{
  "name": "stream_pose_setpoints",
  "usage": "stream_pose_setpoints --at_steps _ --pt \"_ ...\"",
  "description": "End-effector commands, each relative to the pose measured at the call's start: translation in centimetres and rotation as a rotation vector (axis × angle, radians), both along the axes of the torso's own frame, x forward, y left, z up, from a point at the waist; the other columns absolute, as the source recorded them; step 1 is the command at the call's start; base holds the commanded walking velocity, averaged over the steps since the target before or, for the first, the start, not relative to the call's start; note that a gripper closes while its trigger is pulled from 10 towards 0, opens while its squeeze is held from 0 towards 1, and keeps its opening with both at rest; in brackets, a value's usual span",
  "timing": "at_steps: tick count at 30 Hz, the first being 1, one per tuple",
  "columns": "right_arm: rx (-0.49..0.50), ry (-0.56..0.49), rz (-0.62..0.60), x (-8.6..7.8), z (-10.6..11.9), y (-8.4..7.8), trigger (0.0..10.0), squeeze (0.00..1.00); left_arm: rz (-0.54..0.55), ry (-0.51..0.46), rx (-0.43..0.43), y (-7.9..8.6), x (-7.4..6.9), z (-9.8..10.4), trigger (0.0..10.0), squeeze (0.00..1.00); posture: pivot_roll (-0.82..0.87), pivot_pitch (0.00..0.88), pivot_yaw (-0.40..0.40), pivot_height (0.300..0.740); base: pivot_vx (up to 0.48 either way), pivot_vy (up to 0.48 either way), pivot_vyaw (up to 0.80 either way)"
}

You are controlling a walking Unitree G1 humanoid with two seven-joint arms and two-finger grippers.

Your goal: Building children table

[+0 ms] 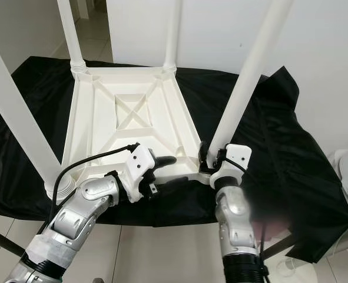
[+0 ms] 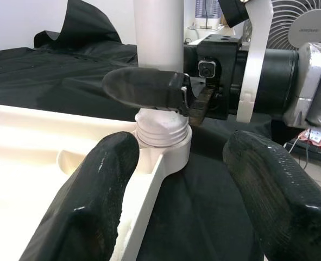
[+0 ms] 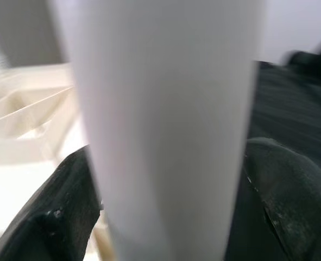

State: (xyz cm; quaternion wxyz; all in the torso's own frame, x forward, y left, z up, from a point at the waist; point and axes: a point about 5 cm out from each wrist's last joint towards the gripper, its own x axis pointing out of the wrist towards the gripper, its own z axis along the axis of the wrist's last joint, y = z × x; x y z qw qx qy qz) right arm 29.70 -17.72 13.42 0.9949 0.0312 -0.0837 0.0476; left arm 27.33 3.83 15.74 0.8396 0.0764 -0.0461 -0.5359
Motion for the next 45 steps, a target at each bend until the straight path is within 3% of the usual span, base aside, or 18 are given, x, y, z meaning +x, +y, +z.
stream_pose_setpoints --at_steps 1,12,18,19,20,21,22,23,36,37,38,42,45 --pt "-0.024 0.001 0.07 0.1 -0.2 -0.6 10.0 0.0 -0.014 0.013 0.007 -0.1 -0.4 -0.2 10.0 0.0 -0.02 0.05 -0.058 0.74 0.0 0.0 0.0" --pt "-0.116 0.031 0.3 1.0 -0.5 -1.0 10.0 0.0 -0.031 0.004 0.035 -0.6 -0.8 -0.7 10.0 0.0 -0.01 0.058 -0.058 0.74 0.0 0.0 0.0" --pt "-0.154 0.047 0.368 1.4 -0.8 -0.8 10.0 0.0 -0.035 -0.007 0.061 -0.8 -0.8 -1.0 10.0 0.0 -0.01 0.065 -0.055 0.74 0.0 0.0 0.0" --pt "-0.178 0.05 0.388 1.6 -0.9 -0.7 8.4 0.0 -0.024 -0.018 0.087 -0.8 -0.7 -1.4 10.0 0.0 -0.01 0.071 -0.052 0.74 0.0 0.0 0.0" --pt "-0.178 0.05 0.388 1.6 -0.9 -0.7 8.4 0.0 -0.024 -0.018 0.087 -0.8 -0.7 -1.4 10.0 0.0 -0.01 0.071 -0.052 0.74 0.0 0.0 0.0" --pt "-0.195 0.055 0.402 2.0 -1.1 -0.8 3.2 0.0 -0.009 -0.026 0.119 -0.7 -0.5 -1.9 10.0 0.0 -0.02 0.074 -0.048 0.74 0.0 0.0 0.0" --pt "-0.195 0.055 0.402 2.0 -1.1 -0.8 3.2 0.0 -0.009 -0.026 0.119 -0.7 -0.5 -1.9 10.0 0.0 -0.02 0.074 -0.048 0.74 0.0 0.0 0.0" --pt "-0.203 0.056 0.402 2.1 -1.1 -0.9 0.0 0.0 -0.006 -0.026 0.121 -0.6 -0.5 -2.0 10.0 0.0 -0.02 0.078 -0.049 0.74 0.0 0.0 0.0" --pt "-0.187 0.06 0.4 2.0 -1.3 -1.4 0.0 0.0 0.011 -0.03 0.107 -0.5 -0.3 -1.6 10.0 0.0 -0.01 0.093 -0.049 0.74 0.0 0.0 0.0" --pt "-0.175 0.059 0.381 2.0 -1.4 -1.5 3.7 0.0 0.012 -0.032 0.107 -0.5 -0.3 -1.6 10.0 0.0 -0.02 0.095 -0.048 0.74 0.0 0.0 0.0" --pt "-0.173 0.064 0.342 1.9 -1.4 -1.8 10.0 0.0 0.01 -0.033 0.106 -0.5 -0.2 -1.6 10.0 0.0 -0.02 0.096 -0.046 0.74 0.0 0.0 0.0" --pt "-0.159 0.071 0.294 1.9 -1.5 -2.0 10.0 0.0 0.008 -0.036 0.104 -0.7 -0.2 -1.6 10.0 0.0 -0.03 0.096 -0.045 0.74 0.0 0.0 0.0" --pt "-0.145 0.096 0.169 2.0 -1.5 -2.0 10.0 0.0 0.002 -0.037 0.101 -0.9 -0.2 -1.6 10.0 0.0 -0.04 0.097 -0.041 0.74 0.0 0.0 0.0"
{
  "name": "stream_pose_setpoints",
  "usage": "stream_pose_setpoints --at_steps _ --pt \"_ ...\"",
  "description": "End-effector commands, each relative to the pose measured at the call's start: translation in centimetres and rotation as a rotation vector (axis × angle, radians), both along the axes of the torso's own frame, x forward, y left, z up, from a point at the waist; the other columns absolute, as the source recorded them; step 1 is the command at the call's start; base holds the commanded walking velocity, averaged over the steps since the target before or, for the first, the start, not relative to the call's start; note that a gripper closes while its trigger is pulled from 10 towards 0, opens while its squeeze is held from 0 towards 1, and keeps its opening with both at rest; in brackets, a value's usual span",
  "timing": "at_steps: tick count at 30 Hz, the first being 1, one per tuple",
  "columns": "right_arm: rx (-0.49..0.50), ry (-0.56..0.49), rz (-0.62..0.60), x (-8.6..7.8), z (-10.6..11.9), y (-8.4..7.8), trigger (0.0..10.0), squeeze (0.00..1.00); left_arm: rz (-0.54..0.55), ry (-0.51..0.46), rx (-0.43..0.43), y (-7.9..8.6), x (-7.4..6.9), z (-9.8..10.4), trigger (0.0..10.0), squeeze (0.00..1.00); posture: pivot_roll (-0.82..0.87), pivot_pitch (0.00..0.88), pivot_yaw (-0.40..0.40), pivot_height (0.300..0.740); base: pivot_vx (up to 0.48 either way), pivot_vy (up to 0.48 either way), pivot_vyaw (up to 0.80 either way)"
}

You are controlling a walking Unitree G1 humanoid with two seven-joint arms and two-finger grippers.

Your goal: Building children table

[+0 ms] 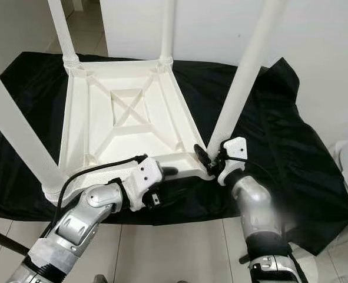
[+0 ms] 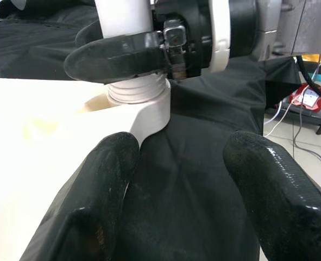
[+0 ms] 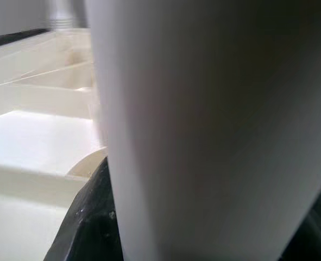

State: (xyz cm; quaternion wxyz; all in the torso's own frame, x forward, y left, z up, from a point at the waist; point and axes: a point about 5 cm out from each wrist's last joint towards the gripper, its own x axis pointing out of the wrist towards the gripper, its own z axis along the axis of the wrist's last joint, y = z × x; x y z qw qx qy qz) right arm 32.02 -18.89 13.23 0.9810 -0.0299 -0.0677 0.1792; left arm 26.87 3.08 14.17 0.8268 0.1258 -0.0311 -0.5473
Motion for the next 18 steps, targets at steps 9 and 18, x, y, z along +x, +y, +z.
stream_pose_setpoints --at_steps 9,18 --pt "0.156 0.132 -0.496 -0.9 -1.9 0.7 10.0 0.0 0.021 -0.012 -0.008 -0.3 0.3 0.0 10.0 0.0 -0.04 0.099 -0.041 0.74 0.0 0.0 0.0" --pt "0.246 0.142 -0.672 -1.5 -2.3 3.3 10.0 0.0 0.024 -0.014 -0.01 -0.3 0.3 0.1 10.0 0.0 -0.03 0.102 -0.043 0.74 0.0 0.0 0.0"
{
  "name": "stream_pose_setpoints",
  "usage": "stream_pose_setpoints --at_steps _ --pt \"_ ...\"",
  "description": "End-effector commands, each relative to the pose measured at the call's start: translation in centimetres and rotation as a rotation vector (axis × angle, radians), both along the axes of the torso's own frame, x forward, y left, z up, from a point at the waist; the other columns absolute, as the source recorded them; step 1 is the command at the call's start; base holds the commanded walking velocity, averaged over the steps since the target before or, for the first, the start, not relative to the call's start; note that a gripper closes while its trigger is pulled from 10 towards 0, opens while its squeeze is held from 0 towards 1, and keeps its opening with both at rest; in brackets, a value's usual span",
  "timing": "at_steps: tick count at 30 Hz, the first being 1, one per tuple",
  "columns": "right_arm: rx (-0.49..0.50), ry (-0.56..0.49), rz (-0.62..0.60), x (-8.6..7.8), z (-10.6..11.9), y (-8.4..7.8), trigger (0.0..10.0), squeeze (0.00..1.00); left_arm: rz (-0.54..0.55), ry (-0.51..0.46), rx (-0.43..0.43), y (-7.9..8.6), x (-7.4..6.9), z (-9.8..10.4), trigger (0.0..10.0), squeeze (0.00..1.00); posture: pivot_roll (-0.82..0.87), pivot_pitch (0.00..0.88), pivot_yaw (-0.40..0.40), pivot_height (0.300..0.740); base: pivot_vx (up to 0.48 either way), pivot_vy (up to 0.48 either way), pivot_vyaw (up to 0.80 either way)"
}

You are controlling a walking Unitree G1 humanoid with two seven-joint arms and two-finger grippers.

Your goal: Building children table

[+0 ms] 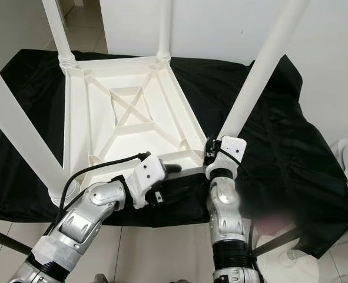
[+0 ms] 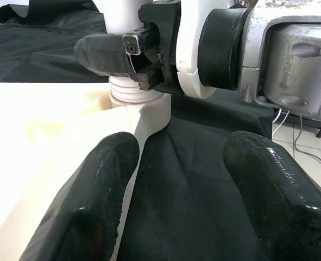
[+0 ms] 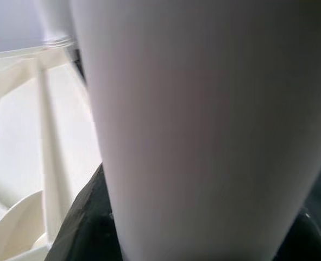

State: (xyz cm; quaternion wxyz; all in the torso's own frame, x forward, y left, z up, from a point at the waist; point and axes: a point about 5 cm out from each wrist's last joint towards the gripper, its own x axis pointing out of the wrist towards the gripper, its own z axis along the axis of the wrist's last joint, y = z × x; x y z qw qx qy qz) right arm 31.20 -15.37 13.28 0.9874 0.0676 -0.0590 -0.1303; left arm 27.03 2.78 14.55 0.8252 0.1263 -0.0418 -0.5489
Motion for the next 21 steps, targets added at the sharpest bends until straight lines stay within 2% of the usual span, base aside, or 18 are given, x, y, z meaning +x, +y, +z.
stream_pose_setpoints --at_steps 1,5,9,15,16,17,18,21 --pt "0.065 0.099 -0.05 -0.6 -2.1 0.4 10.0 0.0 0.033 0.004 0.0 0.1 0.1 -0.2 10.0 0.0 -0.03 0.102 -0.043 0.74 0.0 0.0 0.0" --pt "0.067 0.085 -0.041 -0.5 -1.8 0.5 10.0 0.0 0.034 0.004 0.001 0.1 0.1 -0.3 10.0 0.0 -0.03 0.103 -0.042 0.74 0.0 0.0 0.0" --pt "0.059 0.052 -0.055 -0.6 -1.1 -0.3 10.0 0.0 0.039 0.002 0.003 0.3 0.1 -0.2 10.0 0.0 -0.02 0.101 -0.044 0.74 0.0 0.0 0.0" --pt "0.037 0.036 -0.05 -0.6 -0.8 -0.1 10.0 0.0 0.042 0.0 0.002 0.3 0.2 -0.2 10.0 0.0 -0.03 0.099 -0.042 0.74 0.0 0.0 0.0" --pt "0.031 0.031 -0.046 -0.6 -0.7 0.1 10.0 0.07 0.042 -0.001 0.001 0.3 0.3 -0.1 10.0 0.0 -0.03 0.098 -0.042 0.74 0.0 0.0 0.0" --pt "0.031 0.031 -0.046 -0.6 -0.7 0.1 10.0 0.07 0.042 -0.001 0.001 0.3 0.3 -0.1 10.0 0.0 -0.03 0.098 -0.042 0.74 0.0 0.0 0.0" --pt "0.049 0.021 -0.02 -0.6 -0.7 0.3 10.0 1.0 0.043 -0.001 0.0 0.3 0.3 -0.1 10.0 0.0 -0.03 0.098 -0.041 0.74 0.0 0.0 0.0" --pt "0.06 0.0 0.023 -0.7 -0.7 0.6 10.0 1.0 0.043 -0.002 -0.001 0.2 0.3 -0.1 10.0 0.0 -0.03 0.097 -0.041 0.74 0.0 0.0 0.0"
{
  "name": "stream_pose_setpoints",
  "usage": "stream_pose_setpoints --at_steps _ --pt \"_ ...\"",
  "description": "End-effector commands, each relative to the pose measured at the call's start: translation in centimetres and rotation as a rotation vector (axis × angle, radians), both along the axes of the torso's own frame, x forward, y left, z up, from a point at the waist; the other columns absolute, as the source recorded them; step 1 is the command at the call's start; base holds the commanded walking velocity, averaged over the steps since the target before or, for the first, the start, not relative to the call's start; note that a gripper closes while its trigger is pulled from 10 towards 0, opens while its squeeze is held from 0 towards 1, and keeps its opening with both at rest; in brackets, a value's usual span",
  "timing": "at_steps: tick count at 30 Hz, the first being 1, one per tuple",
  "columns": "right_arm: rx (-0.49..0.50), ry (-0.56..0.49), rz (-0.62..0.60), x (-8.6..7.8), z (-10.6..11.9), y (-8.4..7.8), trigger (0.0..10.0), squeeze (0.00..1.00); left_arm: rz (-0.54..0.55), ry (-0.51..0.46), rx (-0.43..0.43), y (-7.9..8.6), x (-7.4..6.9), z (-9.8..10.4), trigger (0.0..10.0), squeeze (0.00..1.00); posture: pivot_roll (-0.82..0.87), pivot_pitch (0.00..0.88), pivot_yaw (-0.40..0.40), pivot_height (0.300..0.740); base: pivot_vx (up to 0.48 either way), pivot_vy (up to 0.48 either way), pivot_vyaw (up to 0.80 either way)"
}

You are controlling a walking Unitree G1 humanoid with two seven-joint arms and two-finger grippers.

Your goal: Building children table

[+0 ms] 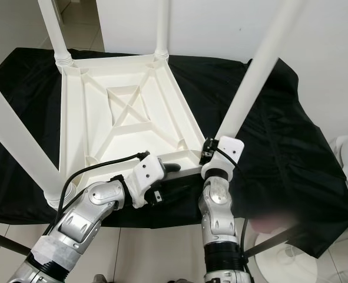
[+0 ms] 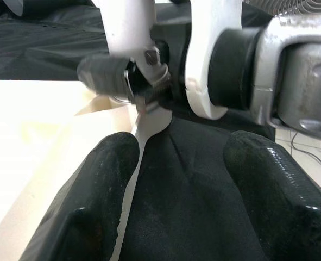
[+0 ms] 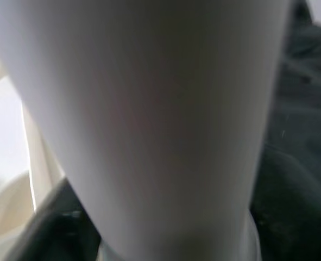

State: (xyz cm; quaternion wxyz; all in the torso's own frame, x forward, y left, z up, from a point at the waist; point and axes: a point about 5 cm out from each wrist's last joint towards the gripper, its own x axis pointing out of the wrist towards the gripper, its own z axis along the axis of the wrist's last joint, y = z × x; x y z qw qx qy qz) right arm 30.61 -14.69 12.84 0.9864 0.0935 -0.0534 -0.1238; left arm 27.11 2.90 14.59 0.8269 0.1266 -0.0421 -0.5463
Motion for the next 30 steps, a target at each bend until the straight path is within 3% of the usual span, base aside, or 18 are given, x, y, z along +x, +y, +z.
stream_pose_setpoints --at_steps 1,3,4,9,10,21,30 --pt "0.006 -0.015 0.012 -0.2 -0.1 -0.1 10.0 1.0 0.038 -0.001 -0.002 0.1 0.3 -0.1 10.0 0.0 -0.03 0.097 -0.042 0.74 0.0 0.0 0.0" --pt "0.002 -0.02 0.013 -0.2 -0.1 -0.2 10.0 1.0 0.039 -0.002 -0.002 0.1 0.3 -0.1 10.0 0.0 -0.03 0.095 -0.043 0.74 0.0 0.0 0.0" --pt "-0.011 -0.036 0.05 -0.3 -0.1 -0.2 10.0 0.92 0.052 0.011 -0.011 0.1 0.4 -0.2 10.0 0.0 -0.03 0.094 -0.045 0.74 0.0 0.0 0.0" --pt "-0.026 -0.05 0.097 -0.4 -0.1 -0.2 10.0 0.92 0.068 0.027 -0.022 0.1 0.5 -0.3 10.0 0.0 -0.03 0.092 -0.045 0.74 0.0 0.0 0.0" --pt "-0.037 -0.065 0.132 -0.6 -0.2 -0.3 10.0 0.0 0.084 0.043 -0.044 0.2 0.7 -0.3 10.0 0.0 -0.03 0.09 -0.048 0.74 0.0 0.0 0.0" --pt "-0.122 -0.139 0.266 -1.7 -0.5 -2.7 10.0 0.0 0.196 0.062 -0.091 1.6 1.9 0.1 10.0 0.0 -0.03 0.09 -0.049 0.74 0.0 0.0 0.0" --pt "-0.138 -0.147 0.262 -2.0 -0.9 -2.6 10.0 0.0 0.256 0.074 -0.161 2.3 2.5 0.4 10.0 0.0 -0.02 0.084 -0.039 0.74 0.0 0.0 0.0"
